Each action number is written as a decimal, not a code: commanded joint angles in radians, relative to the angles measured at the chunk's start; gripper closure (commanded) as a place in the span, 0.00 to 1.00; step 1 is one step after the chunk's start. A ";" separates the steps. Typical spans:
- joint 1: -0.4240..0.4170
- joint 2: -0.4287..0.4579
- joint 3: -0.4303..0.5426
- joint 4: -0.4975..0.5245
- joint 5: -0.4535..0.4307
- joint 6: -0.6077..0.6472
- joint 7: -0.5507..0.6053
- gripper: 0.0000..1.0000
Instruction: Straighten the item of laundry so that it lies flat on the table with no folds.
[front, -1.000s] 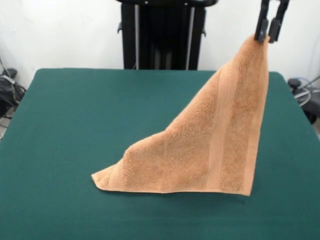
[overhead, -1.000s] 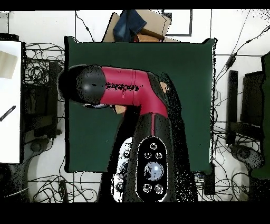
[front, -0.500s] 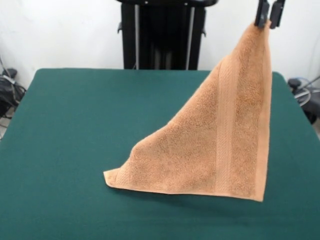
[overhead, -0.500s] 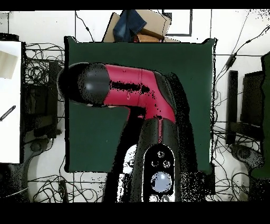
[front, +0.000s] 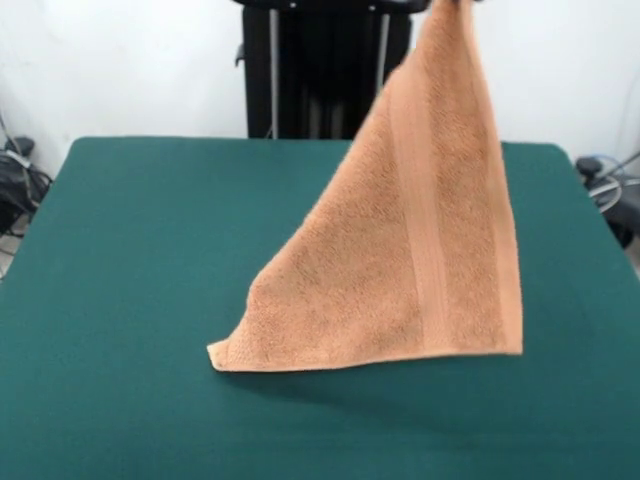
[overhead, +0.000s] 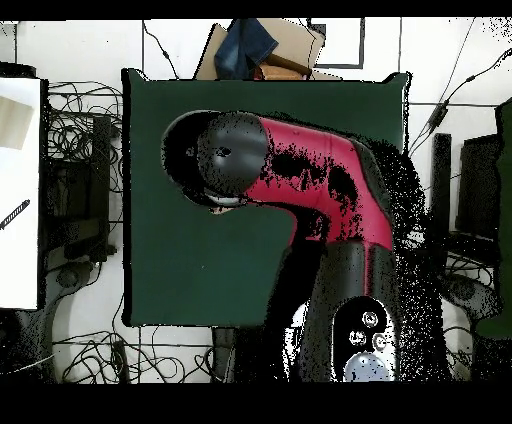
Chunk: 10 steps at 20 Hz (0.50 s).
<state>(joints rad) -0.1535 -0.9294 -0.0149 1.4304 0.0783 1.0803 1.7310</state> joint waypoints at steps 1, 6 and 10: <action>-0.037 -0.030 0.048 0.070 0.018 0.053 0.018 1.00; -0.053 -0.029 0.060 0.099 0.009 0.010 0.003 1.00; -0.055 -0.023 0.067 0.103 0.002 -0.008 0.006 1.00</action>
<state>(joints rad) -0.2008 -0.9481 -0.0147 1.4306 0.0783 1.0865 1.7310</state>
